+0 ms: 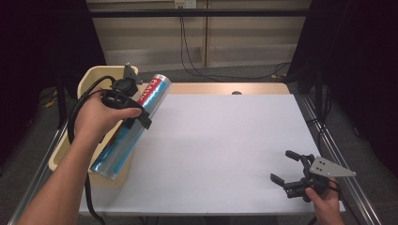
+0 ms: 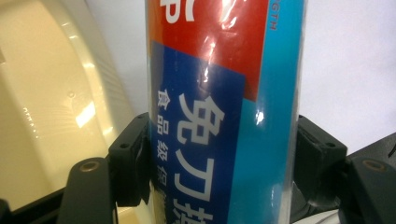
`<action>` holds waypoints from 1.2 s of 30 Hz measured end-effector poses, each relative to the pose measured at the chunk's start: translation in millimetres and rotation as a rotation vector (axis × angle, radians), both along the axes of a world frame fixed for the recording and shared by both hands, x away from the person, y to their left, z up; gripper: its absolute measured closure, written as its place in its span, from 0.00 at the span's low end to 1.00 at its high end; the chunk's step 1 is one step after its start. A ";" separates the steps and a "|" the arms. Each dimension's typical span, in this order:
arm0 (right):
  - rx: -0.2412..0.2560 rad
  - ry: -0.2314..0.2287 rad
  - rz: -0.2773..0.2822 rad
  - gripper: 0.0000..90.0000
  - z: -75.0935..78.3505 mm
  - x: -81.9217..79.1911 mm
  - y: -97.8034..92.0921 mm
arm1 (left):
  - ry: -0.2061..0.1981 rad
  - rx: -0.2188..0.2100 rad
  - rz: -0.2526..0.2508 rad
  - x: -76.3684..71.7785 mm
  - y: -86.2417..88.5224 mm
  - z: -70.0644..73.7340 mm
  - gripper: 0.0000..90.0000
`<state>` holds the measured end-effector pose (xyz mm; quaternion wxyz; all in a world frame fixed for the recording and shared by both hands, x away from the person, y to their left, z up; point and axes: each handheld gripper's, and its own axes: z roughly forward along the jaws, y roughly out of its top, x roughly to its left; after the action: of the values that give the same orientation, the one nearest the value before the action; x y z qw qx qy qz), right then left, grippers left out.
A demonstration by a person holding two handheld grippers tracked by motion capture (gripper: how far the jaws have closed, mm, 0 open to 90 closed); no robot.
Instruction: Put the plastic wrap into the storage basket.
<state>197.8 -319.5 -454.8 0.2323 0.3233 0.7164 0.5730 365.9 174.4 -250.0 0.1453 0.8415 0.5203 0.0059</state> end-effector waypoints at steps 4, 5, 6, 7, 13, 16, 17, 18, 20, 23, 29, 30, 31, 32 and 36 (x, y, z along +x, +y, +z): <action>0.000 0.000 0.001 0.00 0.0 0.0 -0.2 | 0.000 0.004 0.015 1.0 7.2 1.4 0.36; 0.001 -0.001 0.001 0.00 -0.1 0.0 -0.3 | 0.001 0.004 0.018 1.4 9.4 1.6 0.36; 0.001 -0.002 0.001 0.00 -0.1 -0.1 -0.3 | -0.003 0.004 0.024 1.6 11.2 1.7 0.36; 0.000 0.000 0.001 0.00 -0.2 -0.1 -0.3 | -0.002 0.008 0.031 1.7 12.8 1.9 0.36; -0.002 0.003 0.001 0.00 -0.3 -0.5 0.3 | 0.005 0.011 0.061 2.0 21.7 3.6 0.36; -0.008 0.008 0.001 0.00 -0.9 -0.5 0.6 | 0.004 0.020 0.065 2.1 25.4 5.6 0.36; -0.009 0.008 0.001 0.00 -0.9 -0.6 0.7 | 0.003 0.021 0.071 1.9 26.1 5.9 0.36; -0.009 0.007 0.002 0.00 -0.8 -0.6 0.9 | 0.007 0.021 0.070 2.1 27.4 6.1 0.36; -0.008 0.005 0.003 0.00 -0.7 -0.7 1.0 | 0.008 0.023 0.075 2.2 29.6 6.5 0.36; -0.009 0.006 0.000 0.00 -0.7 -0.5 0.8 | 0.006 0.023 0.084 2.4 33.6 6.0 0.36; -0.005 0.007 -0.001 0.00 -0.6 -0.5 0.8 | 0.006 0.022 0.109 3.2 42.7 5.5 0.36; -0.007 0.007 0.000 0.00 -0.7 -0.4 0.8 | 0.009 0.026 0.110 3.4 44.5 6.2 0.36; -0.007 0.006 -0.001 0.00 -0.8 -0.3 1.0 | 0.009 0.022 0.120 3.3 45.9 6.5 0.36; -0.008 0.005 0.000 0.00 -0.8 -0.2 1.0 | 0.003 0.022 0.126 3.2 47.4 6.7 0.36; -0.006 0.007 0.000 0.00 -0.8 -0.3 0.8 | -0.001 0.025 0.139 2.5 53.6 9.3 0.36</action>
<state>197.5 -318.7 -455.5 0.2308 0.3245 0.7190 0.5696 368.4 228.1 -240.7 0.1342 0.8052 0.5771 0.0227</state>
